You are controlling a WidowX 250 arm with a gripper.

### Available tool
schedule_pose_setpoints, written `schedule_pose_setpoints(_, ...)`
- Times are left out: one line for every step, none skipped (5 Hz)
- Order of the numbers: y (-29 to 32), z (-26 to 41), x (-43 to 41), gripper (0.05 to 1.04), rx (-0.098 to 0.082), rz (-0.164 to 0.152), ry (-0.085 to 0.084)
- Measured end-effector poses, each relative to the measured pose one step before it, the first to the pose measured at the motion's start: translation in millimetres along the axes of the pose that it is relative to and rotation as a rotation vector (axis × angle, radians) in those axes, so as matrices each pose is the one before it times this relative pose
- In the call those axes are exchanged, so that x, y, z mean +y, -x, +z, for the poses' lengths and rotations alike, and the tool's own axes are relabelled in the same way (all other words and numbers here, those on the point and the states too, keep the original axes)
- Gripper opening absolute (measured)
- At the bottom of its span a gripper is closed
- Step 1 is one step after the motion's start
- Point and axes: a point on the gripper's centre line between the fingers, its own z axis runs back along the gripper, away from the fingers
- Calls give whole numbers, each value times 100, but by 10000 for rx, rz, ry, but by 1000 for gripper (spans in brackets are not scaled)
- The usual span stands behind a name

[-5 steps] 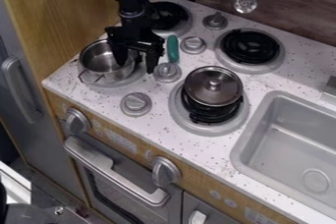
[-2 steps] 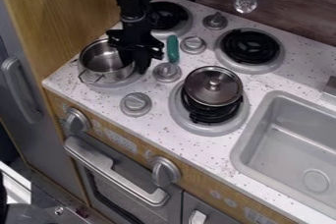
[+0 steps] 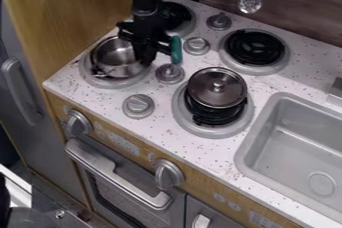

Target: Get the pot and put it on the upper right side burner

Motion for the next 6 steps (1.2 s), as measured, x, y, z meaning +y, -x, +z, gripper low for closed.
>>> schedule_pose_setpoints(-1379,1113,-2475,63,-280,-1236,-322)
schedule_pose_setpoints(-3409,1780,-5045,61,-1065,-2285,19)
schedule_pose_setpoints(-3919,1736,-2758,60,-1068,-1289,77)
schedule_pose_setpoints(-2349,-1506,-2159,60,-415,-928,142)
schedule_pose_setpoints(-1073,-789,-555,60,-243,-432,111)
schedule_pose_setpoints(109,-1557,-364,60,124,-84,165)
